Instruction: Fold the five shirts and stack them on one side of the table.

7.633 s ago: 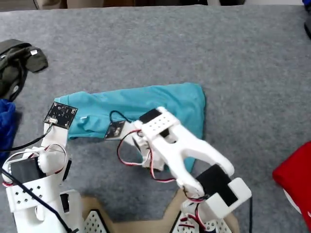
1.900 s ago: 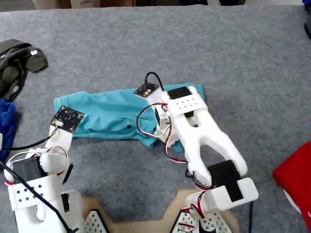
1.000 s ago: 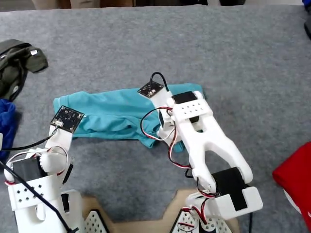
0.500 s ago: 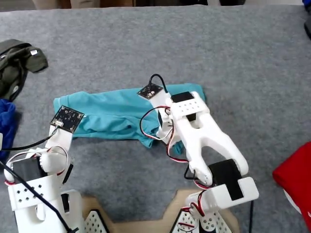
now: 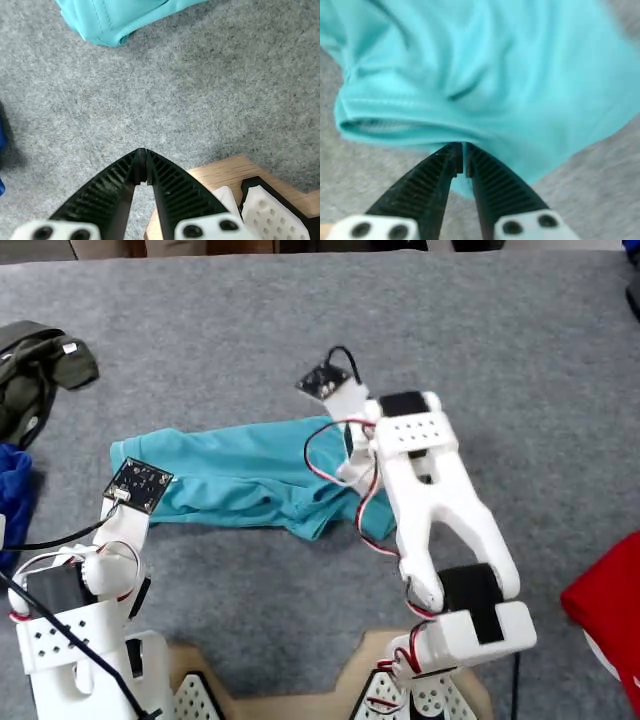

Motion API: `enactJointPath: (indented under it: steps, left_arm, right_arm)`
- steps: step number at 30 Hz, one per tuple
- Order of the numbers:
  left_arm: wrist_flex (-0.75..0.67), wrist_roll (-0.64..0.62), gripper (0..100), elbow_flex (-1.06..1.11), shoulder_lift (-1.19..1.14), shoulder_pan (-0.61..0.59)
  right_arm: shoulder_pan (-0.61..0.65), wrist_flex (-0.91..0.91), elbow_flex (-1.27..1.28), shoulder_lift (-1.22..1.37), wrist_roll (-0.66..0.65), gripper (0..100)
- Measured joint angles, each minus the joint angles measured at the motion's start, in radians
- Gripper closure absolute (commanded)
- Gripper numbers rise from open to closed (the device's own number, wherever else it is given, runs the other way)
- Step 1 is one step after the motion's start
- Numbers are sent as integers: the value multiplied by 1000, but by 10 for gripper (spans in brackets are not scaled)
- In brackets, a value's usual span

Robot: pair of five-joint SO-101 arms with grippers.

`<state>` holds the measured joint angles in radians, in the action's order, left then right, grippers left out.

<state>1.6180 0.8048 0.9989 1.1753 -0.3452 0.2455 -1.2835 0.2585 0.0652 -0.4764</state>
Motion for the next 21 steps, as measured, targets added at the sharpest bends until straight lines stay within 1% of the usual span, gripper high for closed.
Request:
enactJointPath:
  steps: [5,9,10,13,15,19,21]
  left_arm:
    - [0,0,979,0,0,0]
    - [0,0,979,0,0,0]
    - [0,0,979,0,0,0]
    - [0,0,979,0,0,0]
    - [0,0,979,0,0,0]
    - [0,0,979,0,0,0]
    - [0,0,979,0,0,0]
  right_arm:
    - [0,-25,-163,135,-54,984]
    - [0,-143,-321,261,-54,980]
    - [0,-178,-358,270,-54,965]
    - [0,-272,-463,269,-54,883]
    - [0,-328,-493,256,-54,851]
    - [0,-419,-488,186,-54,851]
    - [0,-431,-436,140,-54,881]
